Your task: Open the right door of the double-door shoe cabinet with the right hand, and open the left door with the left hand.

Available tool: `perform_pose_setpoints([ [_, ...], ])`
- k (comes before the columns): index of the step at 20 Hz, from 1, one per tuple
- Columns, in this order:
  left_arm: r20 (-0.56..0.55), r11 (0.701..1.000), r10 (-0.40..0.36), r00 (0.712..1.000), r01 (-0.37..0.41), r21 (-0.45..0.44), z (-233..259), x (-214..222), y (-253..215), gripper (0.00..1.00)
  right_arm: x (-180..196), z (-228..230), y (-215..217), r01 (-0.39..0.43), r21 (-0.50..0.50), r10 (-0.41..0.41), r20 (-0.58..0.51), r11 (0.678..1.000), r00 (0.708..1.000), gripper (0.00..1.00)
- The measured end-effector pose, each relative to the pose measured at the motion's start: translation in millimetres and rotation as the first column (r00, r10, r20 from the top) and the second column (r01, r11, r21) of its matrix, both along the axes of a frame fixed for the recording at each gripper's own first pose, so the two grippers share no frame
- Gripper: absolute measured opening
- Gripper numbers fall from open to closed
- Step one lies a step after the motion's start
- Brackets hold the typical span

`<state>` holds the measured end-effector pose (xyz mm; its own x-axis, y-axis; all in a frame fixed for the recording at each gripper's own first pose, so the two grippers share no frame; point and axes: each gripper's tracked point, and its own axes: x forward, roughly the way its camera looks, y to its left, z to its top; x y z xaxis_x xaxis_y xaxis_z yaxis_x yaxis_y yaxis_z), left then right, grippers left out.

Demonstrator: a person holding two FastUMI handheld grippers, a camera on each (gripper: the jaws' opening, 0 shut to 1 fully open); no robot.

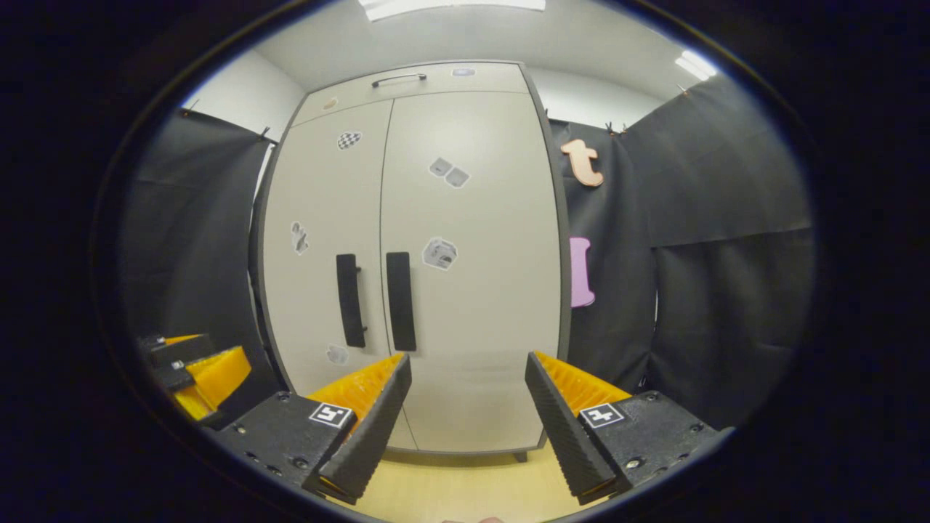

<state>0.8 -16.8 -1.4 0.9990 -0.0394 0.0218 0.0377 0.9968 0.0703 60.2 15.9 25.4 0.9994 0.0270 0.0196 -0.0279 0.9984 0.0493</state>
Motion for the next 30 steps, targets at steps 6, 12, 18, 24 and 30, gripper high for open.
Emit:
perform_pose_setpoints([
  [6,-0.026,1.000,-0.006,1.000,0.007,0.005,-13,-15,3,0.95,64,28,37,-0.051,0.001,0.051,0.015,0.999,0.999,0.99],
  [12,-0.036,1.000,-0.012,0.999,0.012,0.015,-21,-28,6,0.95,114,24,55,-0.031,-0.027,0.030,-0.017,0.999,0.999,0.99],
  [18,-0.048,1.000,-0.002,0.999,0.002,0.001,-25,-28,16,0.95,142,17,70,-0.037,-0.005,0.037,-0.042,0.999,0.998,0.99],
  [24,-0.048,1.000,0.021,0.999,-0.022,-0.019,-26,-24,32,0.95,157,12,71,0.006,-0.013,-0.007,-0.049,1.000,0.999,0.97],
  [30,-0.055,0.999,0.021,0.998,-0.024,-0.049,-27,-19,39,0.95,158,12,70,0.022,-0.037,-0.024,-0.046,0.999,0.999,0.97],
])
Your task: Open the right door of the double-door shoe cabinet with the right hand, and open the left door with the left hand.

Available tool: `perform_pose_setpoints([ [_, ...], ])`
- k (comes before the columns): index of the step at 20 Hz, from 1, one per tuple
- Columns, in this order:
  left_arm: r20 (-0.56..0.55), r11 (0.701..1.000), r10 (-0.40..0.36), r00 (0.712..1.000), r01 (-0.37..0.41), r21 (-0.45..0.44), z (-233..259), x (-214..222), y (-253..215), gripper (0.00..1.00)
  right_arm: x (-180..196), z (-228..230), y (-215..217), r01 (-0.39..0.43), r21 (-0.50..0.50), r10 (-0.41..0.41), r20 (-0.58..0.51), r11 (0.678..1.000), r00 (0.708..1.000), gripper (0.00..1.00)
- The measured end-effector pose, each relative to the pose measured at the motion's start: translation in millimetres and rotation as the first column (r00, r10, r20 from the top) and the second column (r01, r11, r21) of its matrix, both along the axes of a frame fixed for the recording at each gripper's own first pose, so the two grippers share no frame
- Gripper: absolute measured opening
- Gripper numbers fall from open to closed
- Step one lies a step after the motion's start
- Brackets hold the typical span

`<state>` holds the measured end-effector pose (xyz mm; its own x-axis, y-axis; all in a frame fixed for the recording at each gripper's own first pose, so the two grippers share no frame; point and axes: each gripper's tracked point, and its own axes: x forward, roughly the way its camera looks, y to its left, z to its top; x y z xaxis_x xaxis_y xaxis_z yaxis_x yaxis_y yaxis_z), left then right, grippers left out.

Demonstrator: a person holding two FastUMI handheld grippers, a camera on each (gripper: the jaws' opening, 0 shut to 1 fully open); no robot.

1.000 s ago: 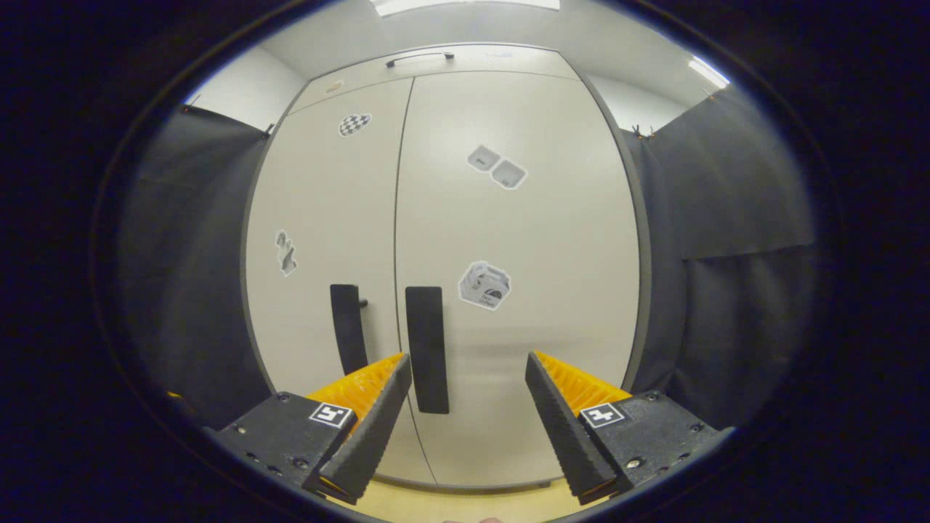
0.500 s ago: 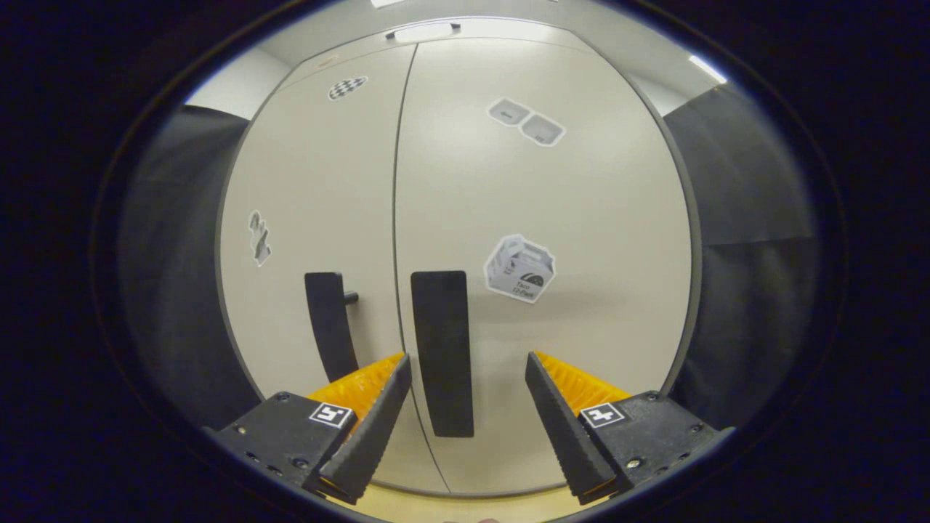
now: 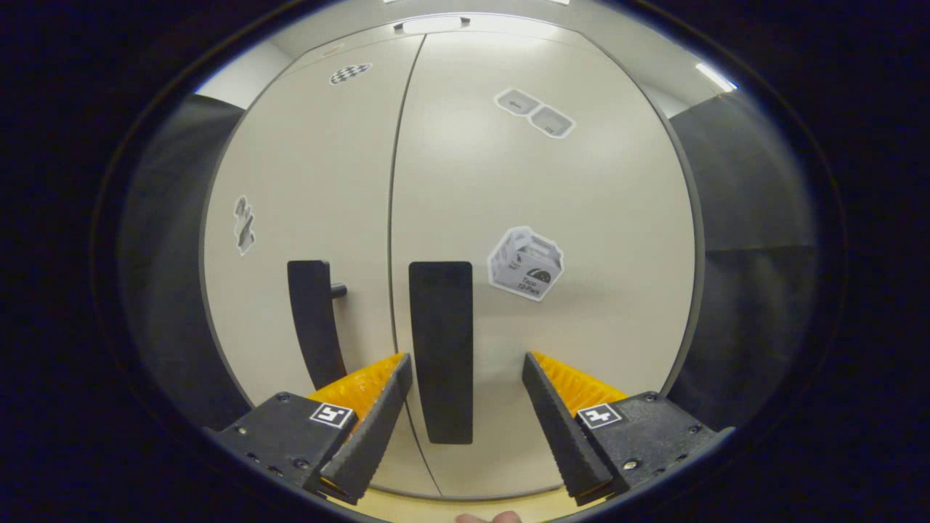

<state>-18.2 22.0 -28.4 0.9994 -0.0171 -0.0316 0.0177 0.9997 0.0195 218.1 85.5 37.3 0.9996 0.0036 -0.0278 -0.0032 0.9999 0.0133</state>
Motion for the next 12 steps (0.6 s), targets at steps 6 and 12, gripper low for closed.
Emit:
perform_pose_setpoints([
  [6,0.009,1.000,-0.007,1.000,0.007,-0.007,2,-2,4,0.95,-1,-1,-2,0.006,0.001,-0.006,-0.017,1.000,1.000,0.88],
  [12,0.002,1.000,0.007,1.000,-0.007,-0.015,0,-3,10,0.95,-1,-3,13,-0.029,-0.029,0.029,-0.009,0.999,1.000,0.30],
])
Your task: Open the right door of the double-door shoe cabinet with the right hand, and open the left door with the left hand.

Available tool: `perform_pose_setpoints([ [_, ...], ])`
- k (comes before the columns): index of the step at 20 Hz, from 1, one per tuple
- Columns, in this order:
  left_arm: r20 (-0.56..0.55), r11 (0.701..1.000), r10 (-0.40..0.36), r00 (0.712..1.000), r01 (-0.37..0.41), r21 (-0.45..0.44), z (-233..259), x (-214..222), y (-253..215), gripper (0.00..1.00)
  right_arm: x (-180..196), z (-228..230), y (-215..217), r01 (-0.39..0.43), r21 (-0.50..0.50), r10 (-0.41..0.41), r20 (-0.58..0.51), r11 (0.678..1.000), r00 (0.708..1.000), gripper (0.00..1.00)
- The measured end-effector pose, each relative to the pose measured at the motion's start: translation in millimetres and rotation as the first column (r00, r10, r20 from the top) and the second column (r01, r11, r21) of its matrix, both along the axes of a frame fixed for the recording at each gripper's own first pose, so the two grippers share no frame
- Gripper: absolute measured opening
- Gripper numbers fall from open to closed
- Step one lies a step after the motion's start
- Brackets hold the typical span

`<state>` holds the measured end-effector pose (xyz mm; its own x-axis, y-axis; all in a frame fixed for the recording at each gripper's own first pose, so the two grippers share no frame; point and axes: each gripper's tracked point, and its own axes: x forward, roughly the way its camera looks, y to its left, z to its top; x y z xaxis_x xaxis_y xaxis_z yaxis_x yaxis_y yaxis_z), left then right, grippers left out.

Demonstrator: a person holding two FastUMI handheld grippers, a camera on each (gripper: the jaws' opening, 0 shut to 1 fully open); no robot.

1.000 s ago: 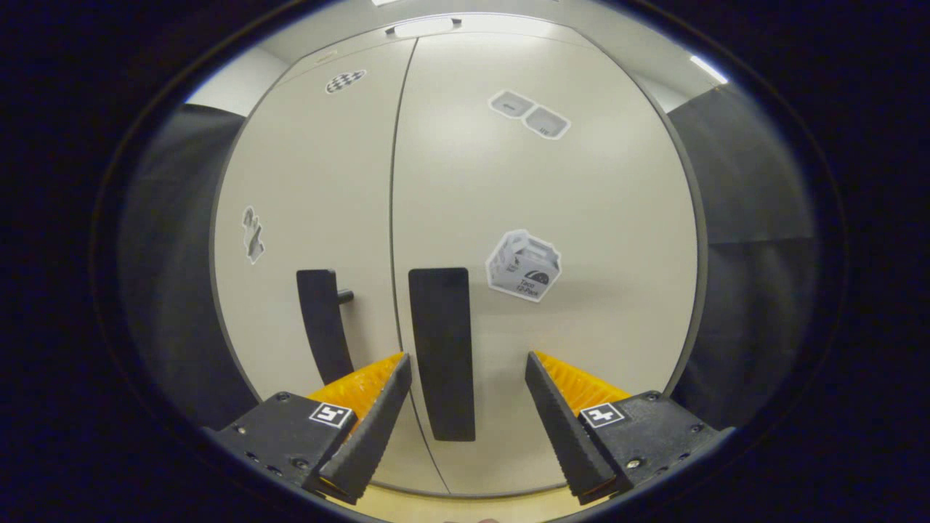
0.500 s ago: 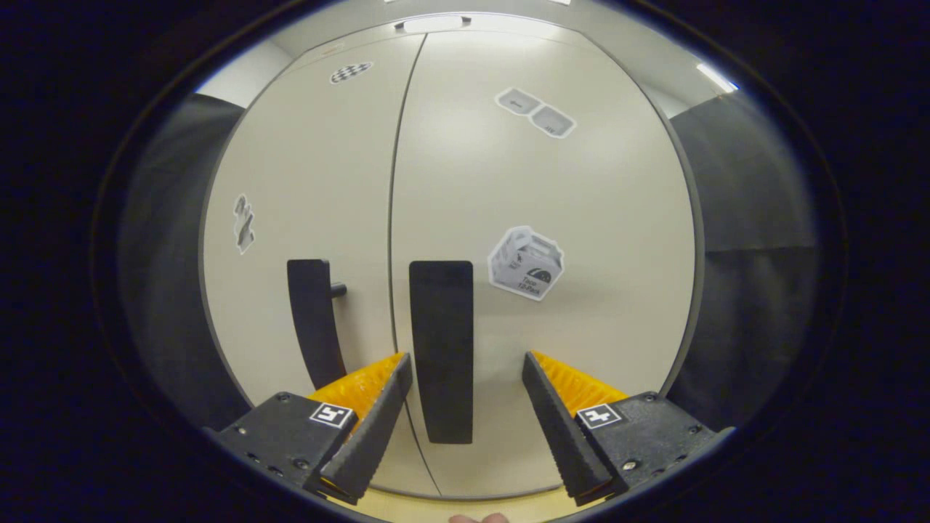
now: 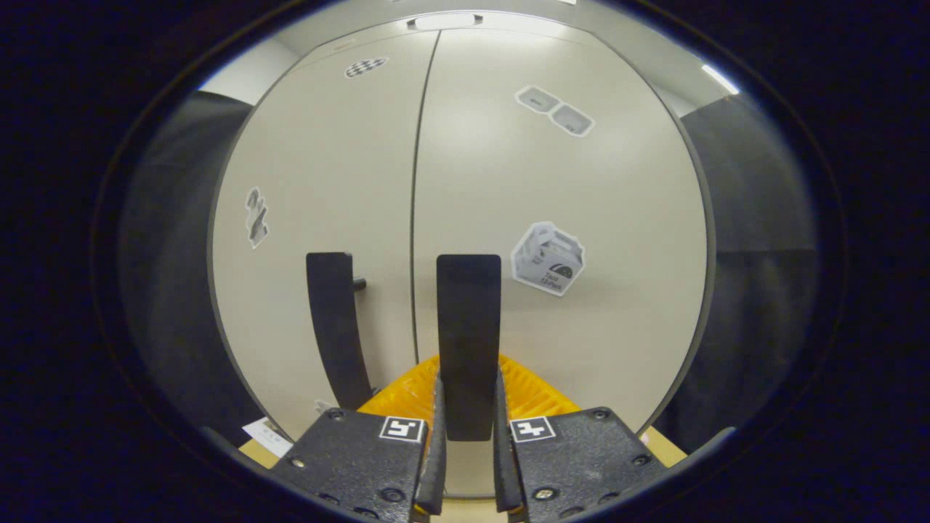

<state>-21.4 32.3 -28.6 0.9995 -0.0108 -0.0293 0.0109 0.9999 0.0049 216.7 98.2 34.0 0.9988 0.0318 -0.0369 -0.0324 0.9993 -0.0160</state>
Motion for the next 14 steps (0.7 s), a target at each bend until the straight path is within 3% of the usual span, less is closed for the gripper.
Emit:
perform_pose_setpoints([
  [1,0.002,1.000,0.002,1.000,-0.002,-0.001,1,0,1,0.95,0,2,1,-0.009,0.027,0.009,0.002,1.000,1.000,0.25],
  [2,0.003,1.000,0.005,1.000,-0.005,-0.001,1,-1,2,0.95,0,0,0,-0.020,0.038,0.020,-0.003,0.999,1.000,0.14],
  [4,0.007,1.000,0.008,1.000,-0.008,0.001,1,0,3,0.95,-1,0,0,-0.025,0.028,0.025,-0.003,0.999,1.000,0.09],
  [8,0.011,1.000,0.009,1.000,-0.010,0.012,3,-3,-1,0.95,-15,-1,1,-0.064,0.024,0.064,-0.012,0.998,0.998,0.09],
  [14,0.016,0.999,-0.016,1.000,0.015,0.030,6,-10,-27,0.95,-68,-4,-15,-0.168,0.027,0.169,-0.027,0.985,0.985,0.08],
])
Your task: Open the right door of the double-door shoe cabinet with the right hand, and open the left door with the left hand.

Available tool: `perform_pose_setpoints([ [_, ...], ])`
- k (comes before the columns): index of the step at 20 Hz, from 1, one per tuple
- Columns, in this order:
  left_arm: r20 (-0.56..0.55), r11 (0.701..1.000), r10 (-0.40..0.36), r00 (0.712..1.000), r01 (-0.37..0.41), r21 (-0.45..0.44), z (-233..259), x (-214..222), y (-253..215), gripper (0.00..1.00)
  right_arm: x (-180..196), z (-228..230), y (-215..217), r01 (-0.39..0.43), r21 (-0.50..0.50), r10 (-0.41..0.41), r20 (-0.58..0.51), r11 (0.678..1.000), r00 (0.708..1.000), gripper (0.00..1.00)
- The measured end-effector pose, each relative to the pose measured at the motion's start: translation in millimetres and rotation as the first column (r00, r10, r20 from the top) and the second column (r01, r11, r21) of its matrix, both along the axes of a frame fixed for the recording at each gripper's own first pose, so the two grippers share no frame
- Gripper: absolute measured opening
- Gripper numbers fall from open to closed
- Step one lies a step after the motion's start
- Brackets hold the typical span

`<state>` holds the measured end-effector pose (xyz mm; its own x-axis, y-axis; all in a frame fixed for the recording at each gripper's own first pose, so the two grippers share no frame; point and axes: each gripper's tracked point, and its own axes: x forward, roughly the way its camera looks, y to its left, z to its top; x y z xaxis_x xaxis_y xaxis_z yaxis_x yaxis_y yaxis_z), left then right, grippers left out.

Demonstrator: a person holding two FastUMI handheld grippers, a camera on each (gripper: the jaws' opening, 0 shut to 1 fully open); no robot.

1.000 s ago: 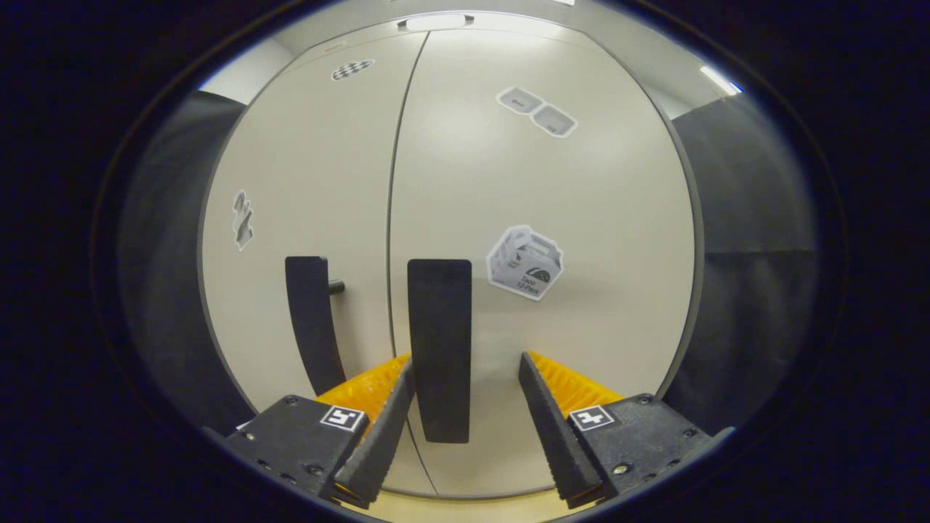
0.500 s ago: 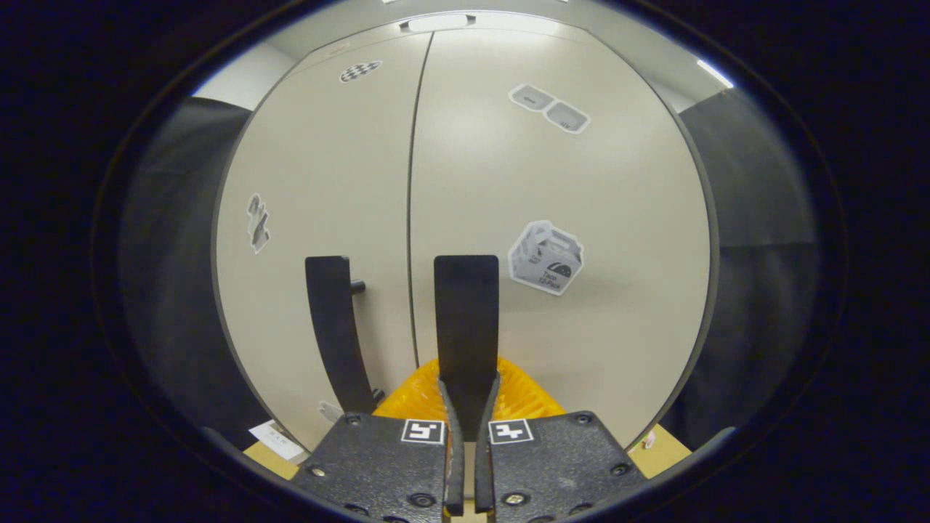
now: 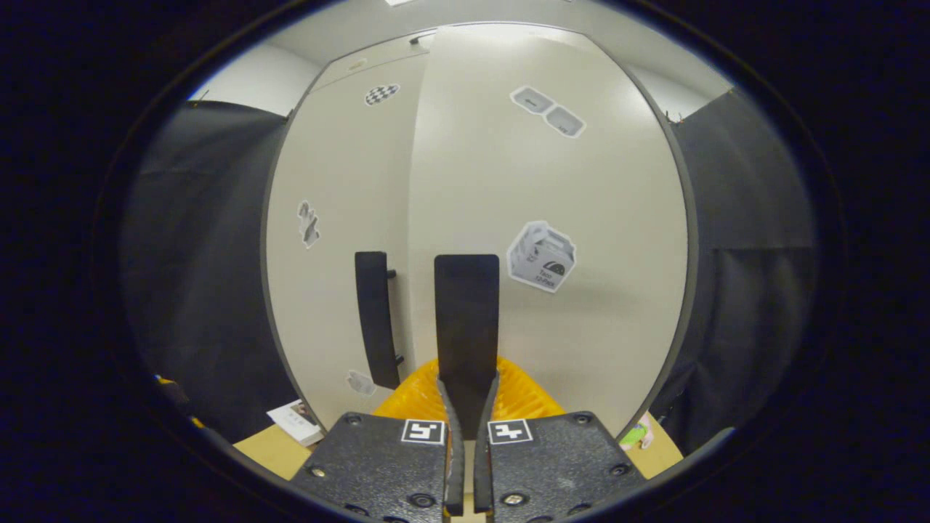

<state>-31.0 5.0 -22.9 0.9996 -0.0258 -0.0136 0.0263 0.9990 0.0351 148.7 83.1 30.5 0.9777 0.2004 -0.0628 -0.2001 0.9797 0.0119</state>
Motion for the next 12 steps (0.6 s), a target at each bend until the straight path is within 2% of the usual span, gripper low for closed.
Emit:
perform_pose_setpoints([
  [9,0.016,1.000,-0.010,1.000,0.009,0.012,4,-9,-53,0.95,-59,-2,-46,-0.050,-0.011,0.050,0.026,0.999,0.998,0.08],
  [12,0.019,1.000,-0.012,1.000,0.011,0.009,1,-8,-69,0.95,-84,-2,-73,-0.069,-0.010,0.069,0.026,0.998,0.997,0.08],
])
